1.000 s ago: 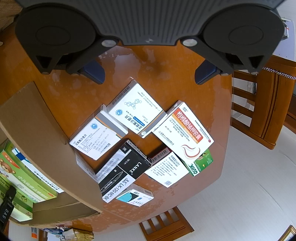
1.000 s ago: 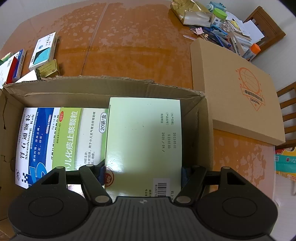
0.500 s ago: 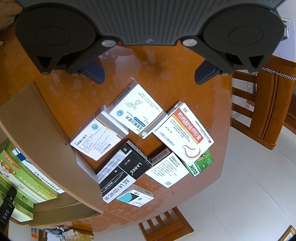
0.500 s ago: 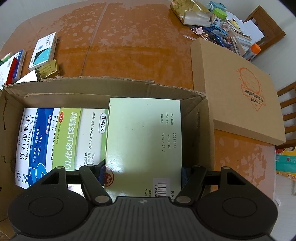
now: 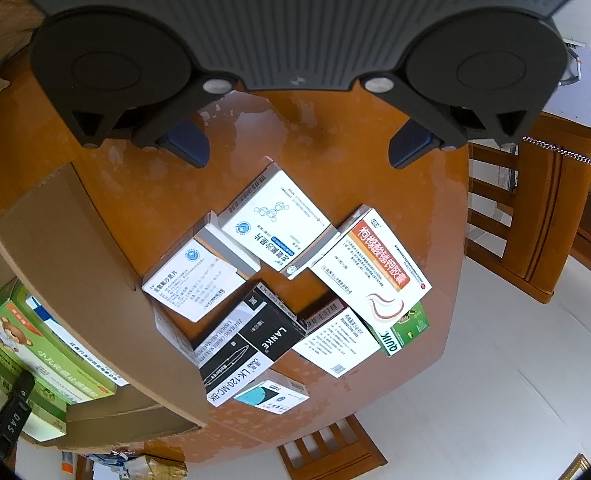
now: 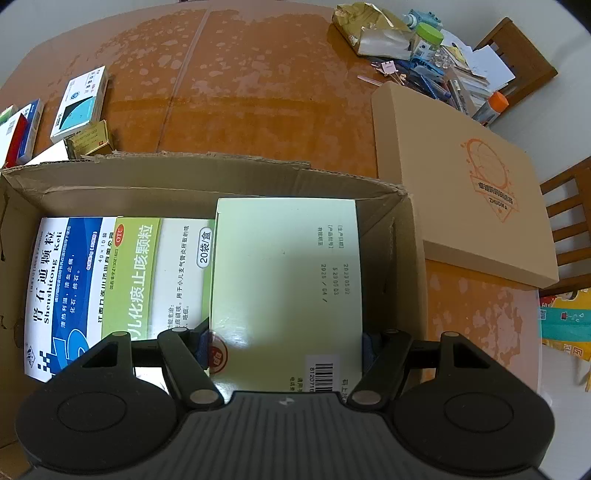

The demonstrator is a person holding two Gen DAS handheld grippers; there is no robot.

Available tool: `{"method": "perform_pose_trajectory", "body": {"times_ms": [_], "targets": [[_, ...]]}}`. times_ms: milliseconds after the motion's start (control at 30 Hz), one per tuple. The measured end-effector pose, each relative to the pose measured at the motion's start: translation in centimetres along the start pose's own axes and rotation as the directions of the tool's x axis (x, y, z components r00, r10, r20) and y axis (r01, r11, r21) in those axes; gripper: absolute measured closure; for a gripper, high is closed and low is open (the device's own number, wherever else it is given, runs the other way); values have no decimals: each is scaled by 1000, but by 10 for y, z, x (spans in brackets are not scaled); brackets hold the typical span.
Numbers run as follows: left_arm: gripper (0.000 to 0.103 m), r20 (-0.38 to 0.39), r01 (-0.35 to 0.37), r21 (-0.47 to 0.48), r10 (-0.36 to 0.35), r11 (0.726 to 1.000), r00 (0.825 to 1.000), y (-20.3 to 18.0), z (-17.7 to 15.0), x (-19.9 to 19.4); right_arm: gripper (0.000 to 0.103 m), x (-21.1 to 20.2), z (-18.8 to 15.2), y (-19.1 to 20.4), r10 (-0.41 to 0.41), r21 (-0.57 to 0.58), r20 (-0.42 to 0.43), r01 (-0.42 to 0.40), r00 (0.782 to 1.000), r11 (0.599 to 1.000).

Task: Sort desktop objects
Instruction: 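Lower the Qingkailing box into the cardboard box beside the standing boxes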

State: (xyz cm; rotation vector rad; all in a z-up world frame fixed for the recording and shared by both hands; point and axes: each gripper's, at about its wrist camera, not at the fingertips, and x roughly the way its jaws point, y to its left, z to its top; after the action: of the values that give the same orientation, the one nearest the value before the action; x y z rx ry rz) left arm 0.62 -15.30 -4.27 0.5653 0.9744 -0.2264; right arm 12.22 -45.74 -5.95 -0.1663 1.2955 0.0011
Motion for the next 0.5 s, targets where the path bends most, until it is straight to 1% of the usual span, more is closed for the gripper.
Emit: {"method": "perform_pose_trajectory", "body": {"times_ms": [267, 400, 500], "targets": [[0, 4, 6, 12, -6, 1000, 1000, -2, 2, 0, 29, -5, -4, 2, -23, 2, 14, 23, 1000, 1000], [0, 2, 6, 11, -6, 1000, 1000, -1, 1, 0, 29, -6, -6, 2, -23, 13, 19, 23, 1000, 1000], [0, 1, 5, 15, -5, 1000, 1000, -2, 2, 0, 29, -7, -6, 0, 0, 24, 21, -1, 1000, 1000]]}}
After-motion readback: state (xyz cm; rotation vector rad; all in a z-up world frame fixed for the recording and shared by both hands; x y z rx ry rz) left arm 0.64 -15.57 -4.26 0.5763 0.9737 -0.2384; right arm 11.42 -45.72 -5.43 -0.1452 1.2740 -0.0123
